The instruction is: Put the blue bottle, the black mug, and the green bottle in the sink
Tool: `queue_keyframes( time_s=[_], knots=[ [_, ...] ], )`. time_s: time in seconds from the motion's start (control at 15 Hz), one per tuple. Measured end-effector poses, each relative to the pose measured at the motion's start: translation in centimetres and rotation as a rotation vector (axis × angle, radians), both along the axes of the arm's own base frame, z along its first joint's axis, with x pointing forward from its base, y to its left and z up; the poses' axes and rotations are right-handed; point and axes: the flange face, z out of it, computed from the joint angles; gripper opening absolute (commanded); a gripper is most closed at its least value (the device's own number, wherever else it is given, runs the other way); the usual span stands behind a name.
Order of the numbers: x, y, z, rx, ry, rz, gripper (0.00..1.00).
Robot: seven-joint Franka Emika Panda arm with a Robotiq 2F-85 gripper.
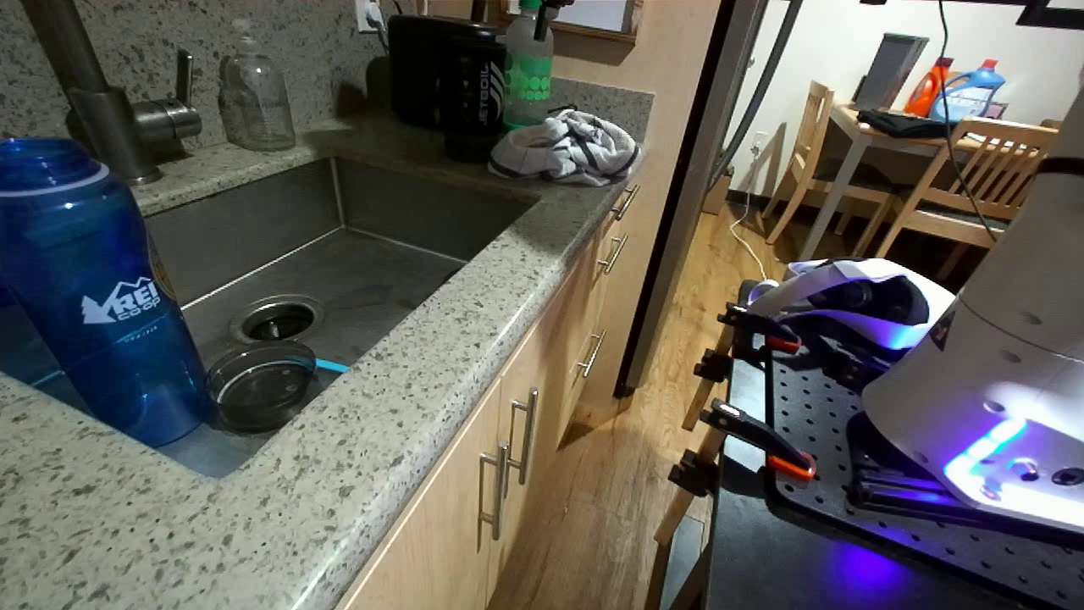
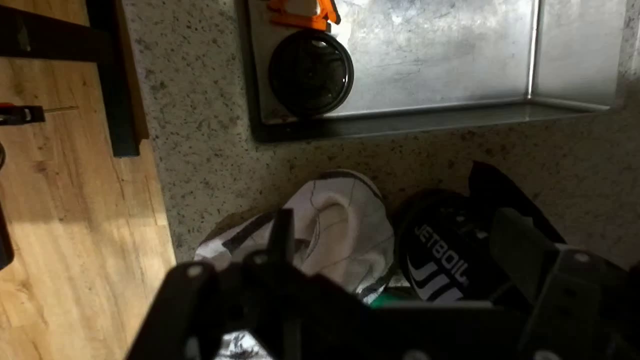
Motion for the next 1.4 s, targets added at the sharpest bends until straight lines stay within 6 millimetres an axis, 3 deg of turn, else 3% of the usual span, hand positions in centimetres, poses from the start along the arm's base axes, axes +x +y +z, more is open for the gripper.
queue_keyframes(
  time_s=[0.53,1.13,1.27,1.4],
  knots=[
    [1.7,-2.4,-1.1,-0.056,-0.041,-0.173,1.0],
    [3.7,-4.9,-3.7,-0.09,-0.014,-0.272,1.0],
    [4.1,-5.3,-4.6,-0.094,-0.003,-0.276,0.72],
    [4.4,-5.3,-5.3,-0.096,0.005,-0.275,0.56]
  ],
)
